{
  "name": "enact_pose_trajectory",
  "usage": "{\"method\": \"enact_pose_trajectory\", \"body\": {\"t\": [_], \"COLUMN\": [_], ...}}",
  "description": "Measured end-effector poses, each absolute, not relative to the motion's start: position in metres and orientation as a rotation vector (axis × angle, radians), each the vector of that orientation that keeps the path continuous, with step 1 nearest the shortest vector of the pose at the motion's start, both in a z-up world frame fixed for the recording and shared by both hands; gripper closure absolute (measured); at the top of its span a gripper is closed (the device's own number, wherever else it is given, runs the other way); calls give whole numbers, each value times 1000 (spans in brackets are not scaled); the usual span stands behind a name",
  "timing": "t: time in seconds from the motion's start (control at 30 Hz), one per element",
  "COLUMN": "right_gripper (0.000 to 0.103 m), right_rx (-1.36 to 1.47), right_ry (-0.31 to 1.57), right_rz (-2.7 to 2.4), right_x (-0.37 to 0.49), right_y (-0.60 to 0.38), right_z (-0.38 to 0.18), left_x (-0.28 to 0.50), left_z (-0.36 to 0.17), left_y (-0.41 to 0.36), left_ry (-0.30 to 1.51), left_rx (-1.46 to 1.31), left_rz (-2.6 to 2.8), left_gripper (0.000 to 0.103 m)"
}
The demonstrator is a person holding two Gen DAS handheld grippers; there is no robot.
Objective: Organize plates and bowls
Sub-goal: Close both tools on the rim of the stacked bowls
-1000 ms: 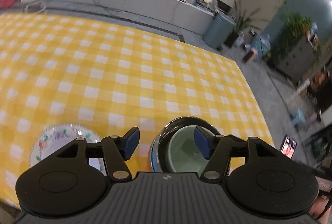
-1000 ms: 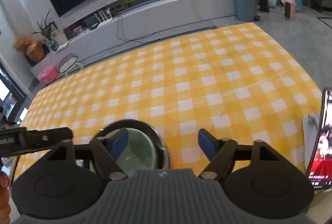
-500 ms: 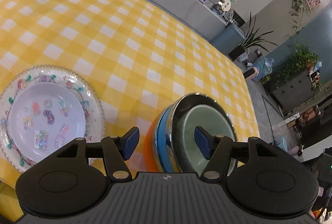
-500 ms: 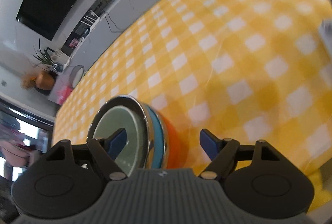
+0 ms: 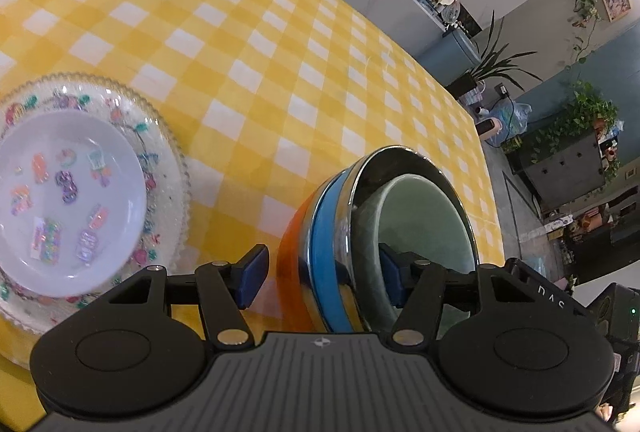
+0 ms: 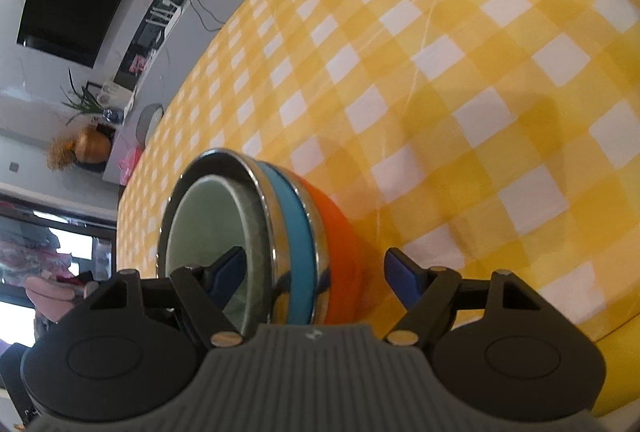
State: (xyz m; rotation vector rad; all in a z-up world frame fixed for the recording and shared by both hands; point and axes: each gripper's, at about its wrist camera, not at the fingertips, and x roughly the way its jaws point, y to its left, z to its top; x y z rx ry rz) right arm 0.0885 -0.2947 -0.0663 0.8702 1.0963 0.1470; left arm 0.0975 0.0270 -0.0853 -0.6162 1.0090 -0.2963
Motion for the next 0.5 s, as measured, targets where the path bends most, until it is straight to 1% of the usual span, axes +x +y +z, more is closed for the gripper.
{"method": "enact_pose_trajectory", "body": {"t": [0.17, 0.27, 0.43, 0.5], "right_gripper": [32, 37, 50, 51], "right_rx": [868, 865, 818, 810], "right_ry": [1100, 1094, 1094, 1093], "right_rz": [158, 165, 155, 151], "right_x": [88, 91, 94, 94], "right_y": [-293, -292, -289, -288], "right_z": [-67, -67, -66, -66], "left_x": [102, 102, 102, 103], "left_z": [-92, -95, -93, -92], "left_y": [25, 25, 23, 21], "left_ry": [1040, 1045, 1042, 1042], "left_rx": [-640, -655, -631, -625], "left_rz": [-311, -314, -310, -309], "left_gripper": [35, 37, 39, 41]}}
